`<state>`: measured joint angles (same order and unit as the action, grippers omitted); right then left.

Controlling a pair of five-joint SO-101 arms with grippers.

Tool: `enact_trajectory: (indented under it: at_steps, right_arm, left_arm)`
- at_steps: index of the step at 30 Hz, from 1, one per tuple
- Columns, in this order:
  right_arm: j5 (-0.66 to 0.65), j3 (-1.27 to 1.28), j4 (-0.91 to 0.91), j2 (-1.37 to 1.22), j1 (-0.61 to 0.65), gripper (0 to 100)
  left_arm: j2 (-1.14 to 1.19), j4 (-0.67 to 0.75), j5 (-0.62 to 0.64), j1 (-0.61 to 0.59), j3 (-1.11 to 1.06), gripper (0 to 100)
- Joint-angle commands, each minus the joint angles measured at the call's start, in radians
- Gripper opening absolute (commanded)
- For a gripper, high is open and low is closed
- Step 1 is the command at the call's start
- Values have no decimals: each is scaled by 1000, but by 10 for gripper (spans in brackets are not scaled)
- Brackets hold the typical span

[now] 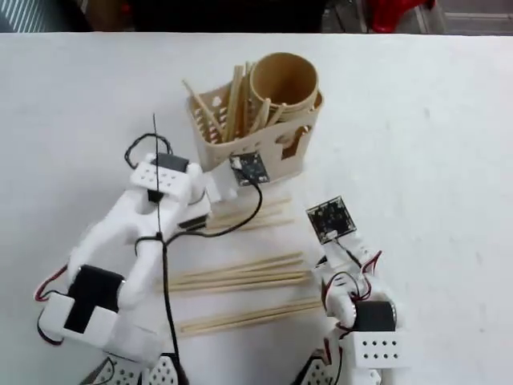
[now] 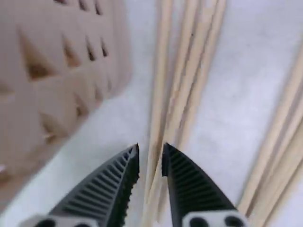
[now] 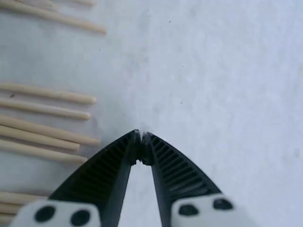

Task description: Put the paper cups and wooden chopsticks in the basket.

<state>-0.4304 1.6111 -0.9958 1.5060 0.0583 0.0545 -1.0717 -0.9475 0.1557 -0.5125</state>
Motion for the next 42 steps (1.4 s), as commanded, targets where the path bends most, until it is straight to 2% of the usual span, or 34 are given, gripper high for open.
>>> enact_trajectory:
  at_steps: [1, 7, 11, 15, 21, 25, 32, 42]
  right_arm:
    - [-9, -6, 22, 7, 8, 18]
    - [-9, -6, 22, 7, 8, 18]
    - [-9, -6, 22, 7, 8, 18]
    - [-9, -6, 22, 7, 8, 18]
    - [-9, -6, 22, 7, 7, 18]
    - [-9, -6, 22, 7, 7, 18]
    - [-9, -6, 22, 7, 4, 18]
    - [-9, -6, 22, 7, 2, 18]
  left_arm:
    - [1, 17, 9, -8, 46, 106]
    - [12, 21, 9, -5, 31, 154]
    - [81, 92, 12, -4, 20, 154]
    - [120, 92, 11, -4, 34, 153]
    - [120, 46, 9, -2, 35, 26]
    - [94, -18, 14, -4, 34, 22]
    - [-94, -181, 18, -2, 34, 22]
    - [-545, -396, 18, -2, 35, 22]
